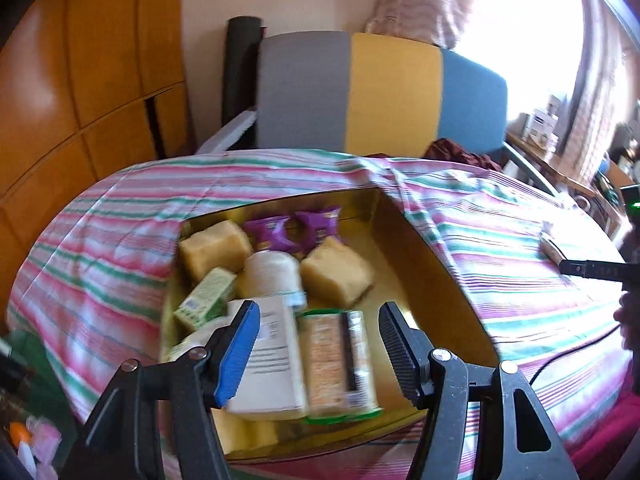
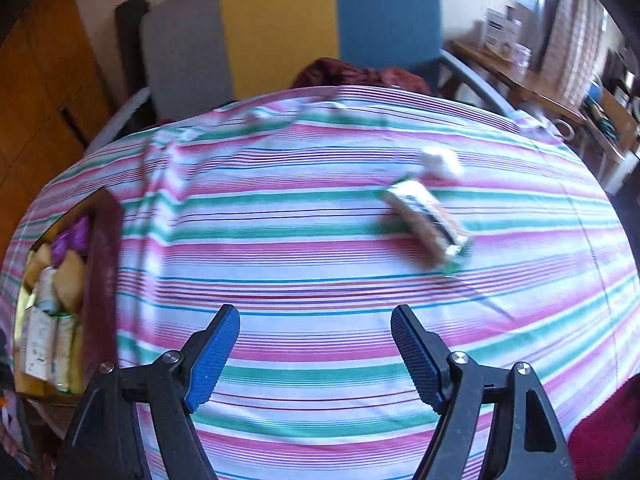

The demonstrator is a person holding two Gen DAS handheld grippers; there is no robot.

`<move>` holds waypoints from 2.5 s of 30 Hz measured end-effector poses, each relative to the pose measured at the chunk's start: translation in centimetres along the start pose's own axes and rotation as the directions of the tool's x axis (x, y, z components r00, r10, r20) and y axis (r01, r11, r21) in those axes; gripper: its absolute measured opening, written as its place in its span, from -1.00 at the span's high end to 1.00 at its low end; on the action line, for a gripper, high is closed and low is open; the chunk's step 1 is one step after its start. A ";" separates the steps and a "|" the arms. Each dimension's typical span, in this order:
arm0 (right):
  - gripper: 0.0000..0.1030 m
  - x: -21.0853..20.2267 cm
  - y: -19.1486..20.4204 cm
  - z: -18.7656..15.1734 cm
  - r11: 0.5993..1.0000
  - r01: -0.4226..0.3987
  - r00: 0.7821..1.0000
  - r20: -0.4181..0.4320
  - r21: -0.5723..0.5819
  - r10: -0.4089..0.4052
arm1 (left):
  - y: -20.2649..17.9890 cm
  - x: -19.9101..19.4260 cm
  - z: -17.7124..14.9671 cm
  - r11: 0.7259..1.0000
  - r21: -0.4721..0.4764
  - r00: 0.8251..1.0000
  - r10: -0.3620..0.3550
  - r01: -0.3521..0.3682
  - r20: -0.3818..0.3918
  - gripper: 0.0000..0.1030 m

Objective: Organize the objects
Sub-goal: 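Move both tools back from the tray toward the remaining items, then grasp the cracker packet with the right tool while the left grasps the white wrapped ball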

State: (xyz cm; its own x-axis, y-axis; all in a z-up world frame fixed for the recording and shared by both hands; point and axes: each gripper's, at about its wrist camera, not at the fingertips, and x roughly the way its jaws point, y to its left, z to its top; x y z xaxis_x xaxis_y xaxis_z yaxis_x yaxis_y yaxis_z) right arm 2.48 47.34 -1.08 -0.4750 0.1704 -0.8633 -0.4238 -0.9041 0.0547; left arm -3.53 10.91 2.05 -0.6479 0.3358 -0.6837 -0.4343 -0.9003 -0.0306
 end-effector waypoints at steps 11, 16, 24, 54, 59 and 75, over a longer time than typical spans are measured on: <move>-0.54 2.7 -9.2 2.6 0.995 0.095 0.995 -0.031 0.038 -0.094 | -7.1 1.7 1.7 0.986 0.128 0.994 -0.107 0.110 -0.033 -0.26; -0.54 6.6 -8.3 5.0 0.989 0.118 0.990 -0.065 -0.092 -0.125 | -9.5 2.4 2.0 0.977 0.162 0.989 -0.132 0.141 -0.067 -0.26; -0.51 11.5 -8.4 7.6 0.975 0.136 0.979 -0.125 -0.177 -0.159 | -12.1 4.1 3.1 0.969 0.173 0.981 -0.157 0.175 -0.113 -0.26; 0.20 6.8 -18.5 0.3 0.967 0.194 0.960 -0.235 0.167 -0.153 | -35.1 15.2 10.5 0.847 0.337 0.907 -0.340 0.410 -0.248 -0.20; 0.20 6.8 -18.7 0.3 0.969 0.169 0.965 -0.230 0.180 -0.126 | -39.3 18.4 11.6 0.830 0.365 0.901 -0.337 0.421 -0.274 -0.20; 0.19 7.0 -18.4 0.7 0.974 0.163 0.966 -0.225 0.155 -0.126 | -49.4 27.3 12.2 0.798 0.419 0.887 -0.295 0.433 -0.354 -0.24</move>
State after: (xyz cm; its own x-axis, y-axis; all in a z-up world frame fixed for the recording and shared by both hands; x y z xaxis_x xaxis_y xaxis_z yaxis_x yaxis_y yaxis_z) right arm 6.41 65.46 -7.77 -0.2318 0.1905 -0.9539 -0.6098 -0.7925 -0.0101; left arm -7.42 67.94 -6.19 -0.2250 0.4659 -0.8558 -0.8893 -0.4570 -0.0150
